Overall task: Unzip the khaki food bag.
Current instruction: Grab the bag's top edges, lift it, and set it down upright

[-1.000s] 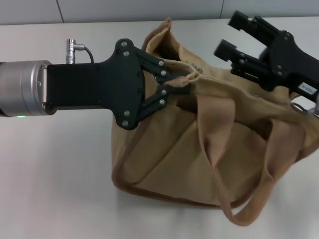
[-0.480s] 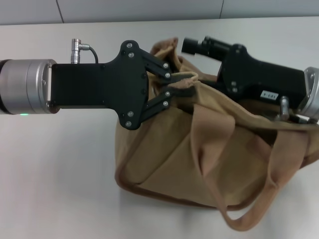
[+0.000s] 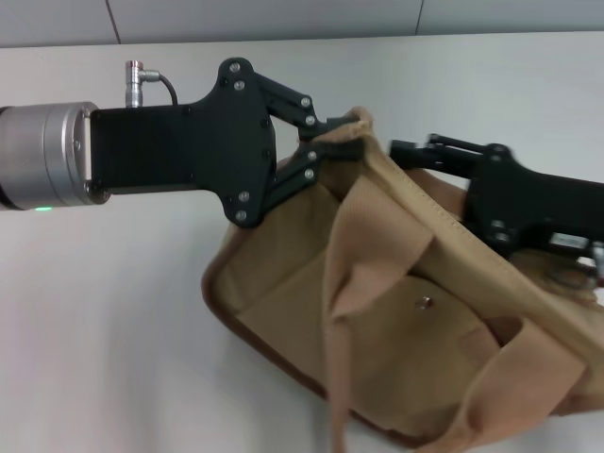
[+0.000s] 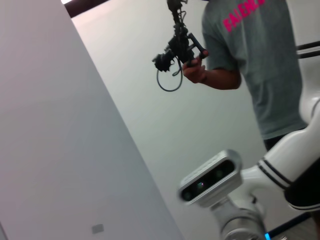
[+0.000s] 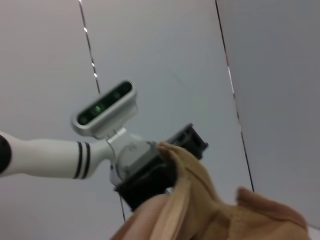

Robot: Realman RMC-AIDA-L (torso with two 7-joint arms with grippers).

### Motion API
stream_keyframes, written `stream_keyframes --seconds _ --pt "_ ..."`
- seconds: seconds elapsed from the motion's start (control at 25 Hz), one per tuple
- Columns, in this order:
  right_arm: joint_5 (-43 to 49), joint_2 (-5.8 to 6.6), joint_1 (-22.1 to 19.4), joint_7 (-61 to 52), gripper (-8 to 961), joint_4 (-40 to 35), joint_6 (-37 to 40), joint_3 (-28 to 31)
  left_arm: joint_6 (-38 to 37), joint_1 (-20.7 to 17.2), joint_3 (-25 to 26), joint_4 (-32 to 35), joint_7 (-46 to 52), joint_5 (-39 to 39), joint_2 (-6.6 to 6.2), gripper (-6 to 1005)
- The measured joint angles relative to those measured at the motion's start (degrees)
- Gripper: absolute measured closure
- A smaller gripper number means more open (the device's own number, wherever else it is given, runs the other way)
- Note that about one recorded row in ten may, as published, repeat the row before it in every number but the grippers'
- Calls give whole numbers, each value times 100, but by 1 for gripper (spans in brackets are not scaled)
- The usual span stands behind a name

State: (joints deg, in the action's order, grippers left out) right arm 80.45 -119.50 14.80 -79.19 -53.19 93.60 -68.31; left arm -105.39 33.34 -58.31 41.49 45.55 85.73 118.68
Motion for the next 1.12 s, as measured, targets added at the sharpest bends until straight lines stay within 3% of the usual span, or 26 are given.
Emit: stream_keyframes --seconds 0.04,0.24,0.6,0.96,1.12 --pt "9 -6 -100 207 120 51 334 291 45 -3 6 -12 1 -47 -1 949" --pt "30 5 -379 719 120 195 802 588 93 -16 9 -32 7 -115 -3 950" --pt "-92 -7 -557 1098 121 527 913 952 107 -9 -4 -36 -22 -125 -12 950" --pt "-156 -16 -647 1722 121 202 907 1186 106 3 4 -41 -27 -123 -11 951" --pt "-158 -29 -618 2226 239 133 570 1107 103 30 3 -41 -28 -119 -3 950"
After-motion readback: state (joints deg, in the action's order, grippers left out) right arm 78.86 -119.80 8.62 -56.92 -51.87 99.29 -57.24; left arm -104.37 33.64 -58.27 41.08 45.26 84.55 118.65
